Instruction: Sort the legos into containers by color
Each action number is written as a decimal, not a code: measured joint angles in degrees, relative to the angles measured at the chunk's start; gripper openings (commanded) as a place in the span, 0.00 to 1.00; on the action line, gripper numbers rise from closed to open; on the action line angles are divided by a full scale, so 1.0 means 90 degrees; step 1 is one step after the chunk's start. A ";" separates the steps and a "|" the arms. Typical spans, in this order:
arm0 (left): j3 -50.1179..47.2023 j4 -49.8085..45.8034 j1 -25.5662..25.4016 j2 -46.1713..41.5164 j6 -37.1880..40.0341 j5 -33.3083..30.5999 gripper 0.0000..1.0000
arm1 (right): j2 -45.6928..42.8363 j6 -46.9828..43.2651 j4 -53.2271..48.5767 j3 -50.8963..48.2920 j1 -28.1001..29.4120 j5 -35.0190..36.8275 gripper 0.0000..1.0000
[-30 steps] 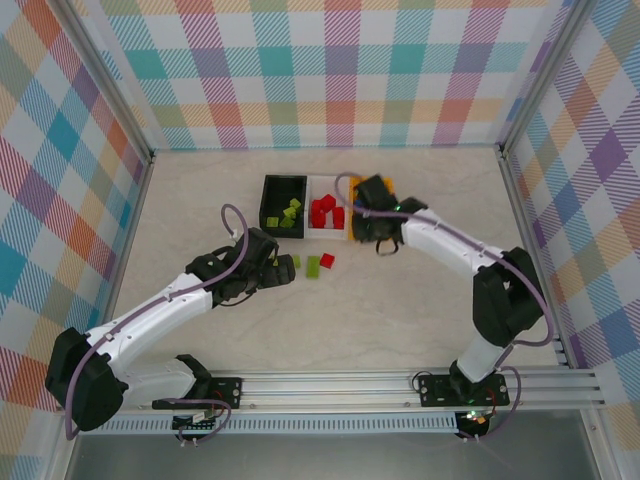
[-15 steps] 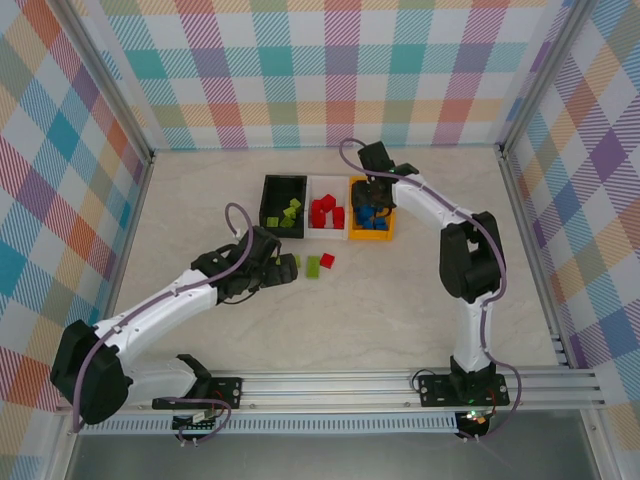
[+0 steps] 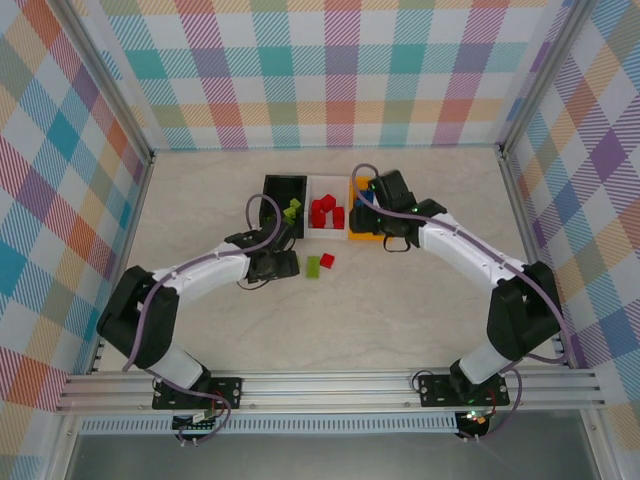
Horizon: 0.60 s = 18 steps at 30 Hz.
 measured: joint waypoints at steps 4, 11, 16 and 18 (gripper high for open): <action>0.0109 0.0007 0.0121 0.0359 0.0007 -0.0243 0.76 | 0.0000 0.0109 -0.0024 -0.0296 0.0000 0.0002 0.66; 0.0593 -0.0061 0.0158 0.1049 0.0087 -0.0597 0.72 | -0.0019 0.0121 0.0121 -0.0299 0.0000 0.0005 0.66; 0.1018 -0.0104 0.0204 0.1513 0.0194 -0.0857 0.66 | -0.0053 0.0134 0.0148 -0.0299 0.0000 0.0010 0.66; 0.1110 -0.0109 0.0211 0.1683 0.0267 -0.0920 0.59 | -0.0063 0.0134 0.0155 -0.0299 0.0000 0.0010 0.66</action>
